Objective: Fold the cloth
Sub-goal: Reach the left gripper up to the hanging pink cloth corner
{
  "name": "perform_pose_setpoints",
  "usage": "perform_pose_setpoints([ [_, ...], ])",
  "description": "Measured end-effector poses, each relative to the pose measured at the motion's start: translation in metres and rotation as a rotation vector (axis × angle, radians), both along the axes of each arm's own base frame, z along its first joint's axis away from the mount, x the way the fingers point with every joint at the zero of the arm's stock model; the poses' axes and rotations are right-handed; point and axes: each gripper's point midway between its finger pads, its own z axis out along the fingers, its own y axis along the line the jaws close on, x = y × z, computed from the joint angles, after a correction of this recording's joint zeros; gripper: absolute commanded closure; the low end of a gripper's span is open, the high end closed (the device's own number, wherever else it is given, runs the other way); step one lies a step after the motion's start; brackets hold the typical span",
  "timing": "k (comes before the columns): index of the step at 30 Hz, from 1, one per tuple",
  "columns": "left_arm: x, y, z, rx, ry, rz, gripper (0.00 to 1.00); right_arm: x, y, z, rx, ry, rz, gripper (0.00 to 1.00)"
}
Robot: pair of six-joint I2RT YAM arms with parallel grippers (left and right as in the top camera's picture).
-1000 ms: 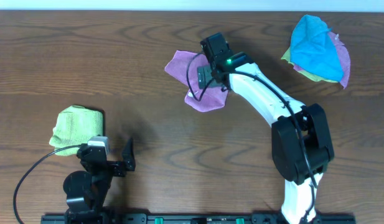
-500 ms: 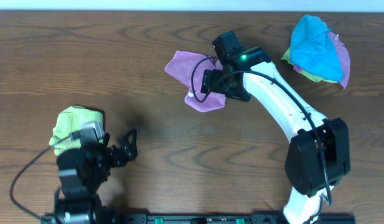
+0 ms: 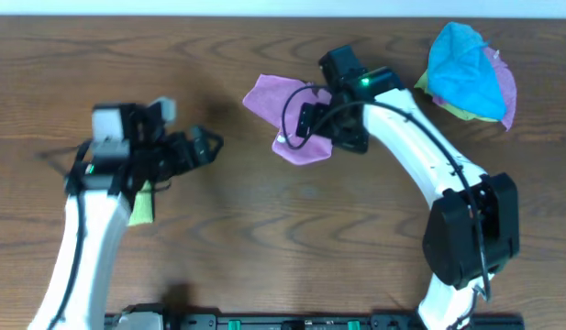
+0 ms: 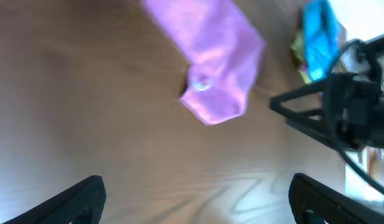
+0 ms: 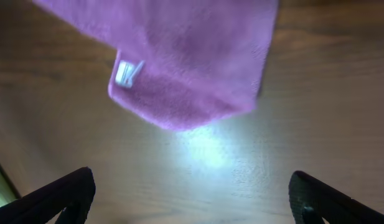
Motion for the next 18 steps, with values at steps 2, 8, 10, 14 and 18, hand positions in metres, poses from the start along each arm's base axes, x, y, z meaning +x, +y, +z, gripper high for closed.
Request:
perform_pose_setpoints([
  [2, 0.006, -0.019, -0.003, -0.023, 0.001, -0.056, 0.05, 0.006, -0.013, 0.0, -0.001, 0.001, -0.035, 0.01],
  [8, 0.008, -0.05, -0.015, -0.057, 0.037, -0.117, 0.05, 0.015, -0.044, -0.001, -0.003, 0.016, -0.109, 0.01],
  [10, 0.013, -0.06, -0.015, -0.056, 0.01, -0.135, 0.05, 0.015, -0.046, -0.001, -0.003, 0.018, -0.113, 0.01],
  [14, 0.013, -0.08, -0.033, -0.023, 0.039, -0.153, 0.05, 0.015, -0.046, -0.001, 0.0, 0.018, -0.107, 0.01],
  [18, 0.02, -0.087, -0.067, -0.016, 0.134, -0.114, 0.05, 0.015, -0.046, -0.001, 0.001, 0.017, -0.105, 0.01],
])
